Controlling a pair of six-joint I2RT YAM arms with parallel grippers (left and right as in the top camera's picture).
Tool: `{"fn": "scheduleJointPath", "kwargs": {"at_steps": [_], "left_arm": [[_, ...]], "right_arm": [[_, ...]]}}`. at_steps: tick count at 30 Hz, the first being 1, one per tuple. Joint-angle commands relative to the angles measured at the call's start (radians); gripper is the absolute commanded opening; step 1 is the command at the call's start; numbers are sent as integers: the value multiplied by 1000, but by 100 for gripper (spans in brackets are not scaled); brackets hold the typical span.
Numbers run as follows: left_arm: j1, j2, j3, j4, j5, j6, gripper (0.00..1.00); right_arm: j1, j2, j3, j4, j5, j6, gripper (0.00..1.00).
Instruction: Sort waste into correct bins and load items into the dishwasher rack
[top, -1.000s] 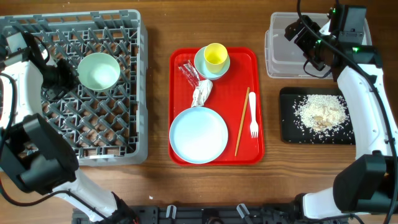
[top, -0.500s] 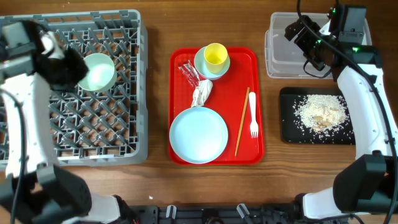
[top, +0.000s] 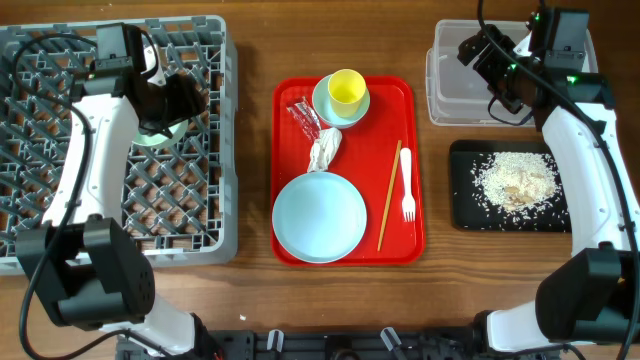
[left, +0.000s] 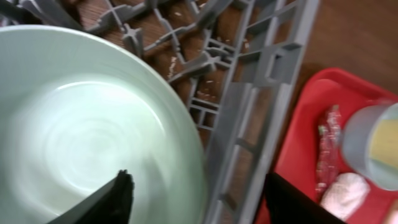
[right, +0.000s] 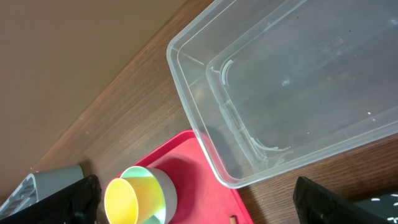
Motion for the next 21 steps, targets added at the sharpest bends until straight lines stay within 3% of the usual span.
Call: {"fn": "scheduleJointPath", "kwargs": {"at_steps": [1,7,9,21], "left_arm": [[-12,60,-22,-1,-86,44,49],[-12,69,-22,-2,-86,44,21],[-12,69,-22,2,-86,44,4],[2,-67,-18,50,77,-68,4]], "right_arm": [[2,-24,8,2,22,4,100],[2,-24,8,2,22,4,100],[2,-24,8,2,22,4,100],[2,-24,8,2,22,4,100]]}}
